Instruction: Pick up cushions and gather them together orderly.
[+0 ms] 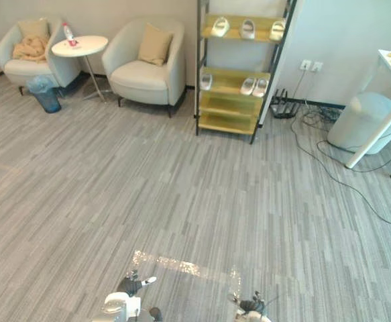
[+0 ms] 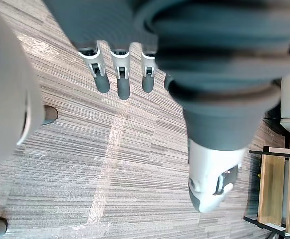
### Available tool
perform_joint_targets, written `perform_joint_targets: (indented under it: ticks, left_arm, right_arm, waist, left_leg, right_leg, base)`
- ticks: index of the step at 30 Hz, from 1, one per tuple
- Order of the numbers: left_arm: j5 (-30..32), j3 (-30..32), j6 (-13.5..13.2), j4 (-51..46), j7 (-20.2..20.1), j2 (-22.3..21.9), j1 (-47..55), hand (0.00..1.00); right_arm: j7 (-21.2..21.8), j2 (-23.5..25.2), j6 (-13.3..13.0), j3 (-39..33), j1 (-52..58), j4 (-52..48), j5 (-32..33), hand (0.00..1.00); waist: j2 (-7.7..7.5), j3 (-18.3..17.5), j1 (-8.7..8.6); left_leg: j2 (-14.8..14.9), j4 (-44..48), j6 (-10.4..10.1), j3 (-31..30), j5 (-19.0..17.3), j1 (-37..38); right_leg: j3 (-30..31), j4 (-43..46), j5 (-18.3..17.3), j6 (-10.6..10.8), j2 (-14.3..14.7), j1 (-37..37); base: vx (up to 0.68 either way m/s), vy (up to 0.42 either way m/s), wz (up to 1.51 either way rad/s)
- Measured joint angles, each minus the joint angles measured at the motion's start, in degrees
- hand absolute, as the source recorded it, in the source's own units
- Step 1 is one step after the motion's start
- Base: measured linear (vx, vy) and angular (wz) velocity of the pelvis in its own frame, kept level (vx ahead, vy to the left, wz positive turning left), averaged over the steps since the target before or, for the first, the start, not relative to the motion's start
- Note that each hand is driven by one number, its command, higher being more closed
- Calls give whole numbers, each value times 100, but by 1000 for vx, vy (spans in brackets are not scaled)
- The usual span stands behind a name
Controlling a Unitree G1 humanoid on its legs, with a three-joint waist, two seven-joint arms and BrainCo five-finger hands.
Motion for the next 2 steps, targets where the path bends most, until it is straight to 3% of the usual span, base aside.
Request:
perform_joint_targets:
  ticks: [2]
  left_arm:
    - [6,-1,1,41,-26,-9,9,0]
  right_arm:
    - [2,-11,5,-5,9,5,-19,0]
  waist:
    - [16,-33,-1]
  left_leg:
    - [-14,-396,-3,46,213,168]
  right_leg:
    - [26,-115,92,-16,17,22]
  base:
    - [-18,7,-7]
